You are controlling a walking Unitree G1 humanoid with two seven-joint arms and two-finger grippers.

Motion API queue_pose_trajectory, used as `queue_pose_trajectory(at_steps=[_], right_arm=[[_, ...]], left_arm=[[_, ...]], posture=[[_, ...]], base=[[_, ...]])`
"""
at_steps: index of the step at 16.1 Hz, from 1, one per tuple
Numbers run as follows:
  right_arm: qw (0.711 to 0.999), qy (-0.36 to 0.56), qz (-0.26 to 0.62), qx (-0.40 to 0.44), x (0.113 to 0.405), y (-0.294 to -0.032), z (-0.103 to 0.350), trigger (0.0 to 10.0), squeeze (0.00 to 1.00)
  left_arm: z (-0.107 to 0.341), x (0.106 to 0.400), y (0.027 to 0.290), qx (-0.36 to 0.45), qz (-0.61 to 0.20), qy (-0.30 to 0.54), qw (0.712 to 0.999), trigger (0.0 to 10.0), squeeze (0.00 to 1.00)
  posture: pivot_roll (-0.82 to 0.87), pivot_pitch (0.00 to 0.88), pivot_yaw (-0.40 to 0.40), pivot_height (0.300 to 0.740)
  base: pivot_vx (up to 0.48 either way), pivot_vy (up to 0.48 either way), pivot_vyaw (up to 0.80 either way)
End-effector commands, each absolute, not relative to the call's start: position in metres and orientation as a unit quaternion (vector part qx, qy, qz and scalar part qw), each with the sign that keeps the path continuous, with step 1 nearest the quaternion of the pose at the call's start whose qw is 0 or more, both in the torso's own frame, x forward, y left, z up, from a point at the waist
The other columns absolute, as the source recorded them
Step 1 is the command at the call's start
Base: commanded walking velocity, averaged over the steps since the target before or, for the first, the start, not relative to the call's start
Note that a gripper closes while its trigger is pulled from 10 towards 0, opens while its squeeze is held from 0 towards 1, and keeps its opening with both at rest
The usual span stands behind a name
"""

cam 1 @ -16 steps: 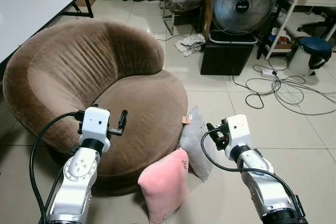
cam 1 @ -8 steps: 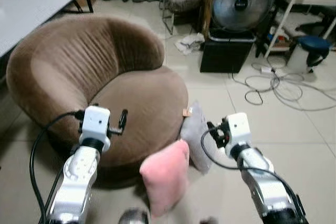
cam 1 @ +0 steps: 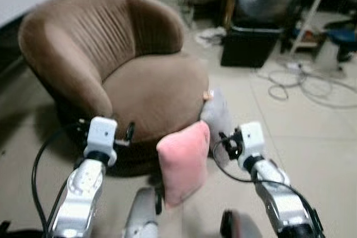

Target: Move the pillow to the sofa from floor

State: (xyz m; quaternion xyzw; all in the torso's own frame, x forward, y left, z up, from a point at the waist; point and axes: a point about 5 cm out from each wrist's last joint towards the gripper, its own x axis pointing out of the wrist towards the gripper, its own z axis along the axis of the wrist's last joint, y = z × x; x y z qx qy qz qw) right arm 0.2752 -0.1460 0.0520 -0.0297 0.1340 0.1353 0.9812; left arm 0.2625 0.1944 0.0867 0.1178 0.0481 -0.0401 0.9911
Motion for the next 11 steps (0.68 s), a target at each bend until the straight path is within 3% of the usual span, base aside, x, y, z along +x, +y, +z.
queue_pose_trajectory(at_steps=[1, 6, 11], right_arm=[[0.983, 0.131, 0.128, -0.032, 0.2761, -0.1517, 0.0545, 10.0, 0.00], [0.982, 0.135, 0.127, -0.033, 0.2774, -0.1524, 0.0516, 10.0, 0.00], [0.981, 0.139, 0.128, -0.036, 0.2766, -0.1531, 0.0489, 10.0, 0.00]], left_arm=[[0.0915, 0.2662, 0.1903, 0.118, -0.048, 0.039, 0.991, 10.0, 0.00], [0.0876, 0.2663, 0.1910, 0.116, -0.051, 0.050, 0.991, 10.0, 0.00], [0.0864, 0.2650, 0.1907, 0.116, -0.055, 0.053, 0.990, 10.0, 0.00]], posture=[[0.09, 0.000, 0.003, 0.570], [0.09, 0.000, 0.003, 0.570], [0.09, 0.000, 0.000, 0.570]], base=[[0.000, 0.000, 0.00], [0.000, 0.000, 0.00], [0.305, 0.000, 0.00]])
